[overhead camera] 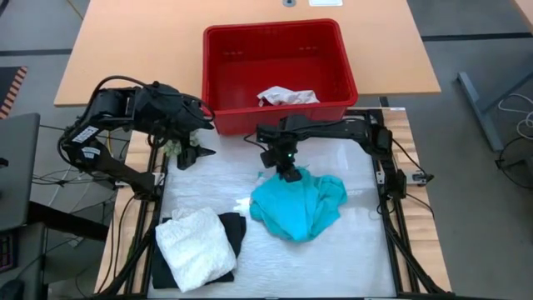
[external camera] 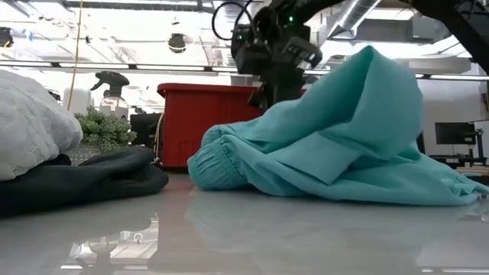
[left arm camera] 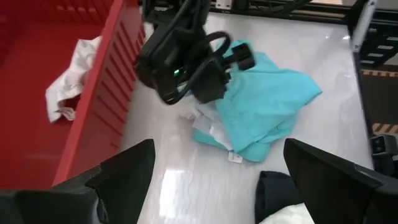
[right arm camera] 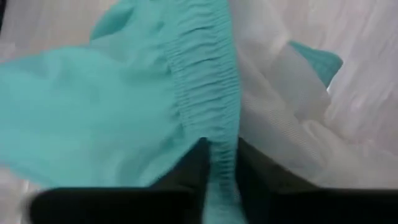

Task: Fold Laundry from Bin
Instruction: Fold the blue shorts

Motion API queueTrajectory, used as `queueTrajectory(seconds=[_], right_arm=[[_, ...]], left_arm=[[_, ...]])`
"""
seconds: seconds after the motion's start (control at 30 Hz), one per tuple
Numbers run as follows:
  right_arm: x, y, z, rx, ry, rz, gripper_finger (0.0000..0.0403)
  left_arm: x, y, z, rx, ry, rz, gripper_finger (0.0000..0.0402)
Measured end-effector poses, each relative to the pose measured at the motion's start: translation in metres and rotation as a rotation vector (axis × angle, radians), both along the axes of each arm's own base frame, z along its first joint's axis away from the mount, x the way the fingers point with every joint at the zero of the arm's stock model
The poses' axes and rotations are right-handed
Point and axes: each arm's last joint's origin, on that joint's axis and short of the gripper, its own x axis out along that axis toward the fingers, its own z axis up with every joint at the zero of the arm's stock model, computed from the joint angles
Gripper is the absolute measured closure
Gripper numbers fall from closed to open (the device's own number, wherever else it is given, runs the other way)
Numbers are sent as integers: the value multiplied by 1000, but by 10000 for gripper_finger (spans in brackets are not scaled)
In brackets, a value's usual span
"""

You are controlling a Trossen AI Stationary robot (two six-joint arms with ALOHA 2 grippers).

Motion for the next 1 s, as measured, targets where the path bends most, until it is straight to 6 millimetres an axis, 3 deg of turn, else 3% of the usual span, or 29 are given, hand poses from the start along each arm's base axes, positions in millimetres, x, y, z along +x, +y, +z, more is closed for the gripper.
queueTrajectory(seconds=[0.1,0.3,0.4,0.6,0.83,1.0], right_arm=[[-2,4,18,-10,6,22,379],[-13,14,69,-55,67,-17,383],[-20,30,106,-59,2,-68,383],[-57,68,171,-112,-165,-140,383],[-101,114,209,-124,-223,-381,383],[-120,148,219,-117,-253,-446,383]], left_arm=[[0,1,0,34,3,21,57],[14,6,-20,129,86,44,57],[28,11,-43,164,150,23,57],[59,20,-106,159,240,-109,57],[79,32,-167,102,191,-259,57],[88,46,-202,52,40,-303,57]])
